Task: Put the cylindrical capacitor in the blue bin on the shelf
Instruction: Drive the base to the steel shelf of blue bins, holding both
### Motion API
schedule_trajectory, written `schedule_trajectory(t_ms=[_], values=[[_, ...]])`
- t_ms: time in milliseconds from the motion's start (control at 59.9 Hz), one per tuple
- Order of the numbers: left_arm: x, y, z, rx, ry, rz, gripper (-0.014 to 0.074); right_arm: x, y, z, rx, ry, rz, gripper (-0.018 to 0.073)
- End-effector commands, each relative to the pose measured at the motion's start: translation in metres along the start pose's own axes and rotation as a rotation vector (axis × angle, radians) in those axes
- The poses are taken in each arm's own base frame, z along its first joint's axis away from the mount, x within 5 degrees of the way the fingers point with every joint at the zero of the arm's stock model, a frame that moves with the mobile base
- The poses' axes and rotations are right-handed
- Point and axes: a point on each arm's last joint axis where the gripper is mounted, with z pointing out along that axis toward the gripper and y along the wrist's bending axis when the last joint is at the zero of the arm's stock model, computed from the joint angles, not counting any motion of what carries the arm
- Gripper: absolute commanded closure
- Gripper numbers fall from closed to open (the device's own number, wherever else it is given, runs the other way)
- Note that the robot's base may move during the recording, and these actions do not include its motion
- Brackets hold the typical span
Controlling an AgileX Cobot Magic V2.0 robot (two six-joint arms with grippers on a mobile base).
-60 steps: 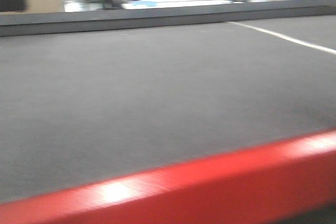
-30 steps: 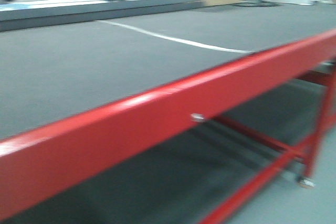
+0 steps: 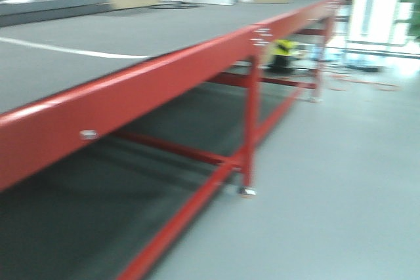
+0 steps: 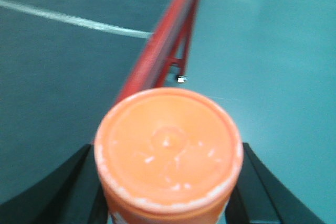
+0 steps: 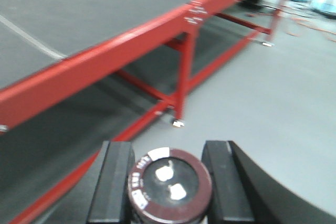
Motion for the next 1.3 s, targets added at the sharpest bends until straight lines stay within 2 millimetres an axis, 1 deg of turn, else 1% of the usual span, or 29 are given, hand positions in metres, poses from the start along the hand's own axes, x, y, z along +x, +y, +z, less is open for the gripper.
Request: schedule_trajectory(t_ms=[0, 1286], values=[[-0.0030, -0.0011, -0.0020, 0.009, -0.028, 0.005, 0.0707, -0.0018, -0.0003, -0.0020, 0.006, -0.026, -0.005, 0.0690], [-0.0030, -0.0011, -0.0020, 0.009, -0.028, 0.005, 0.0707, -0.0018, -0.0003, -0.0020, 0.006, -0.026, -0.005, 0.0690]])
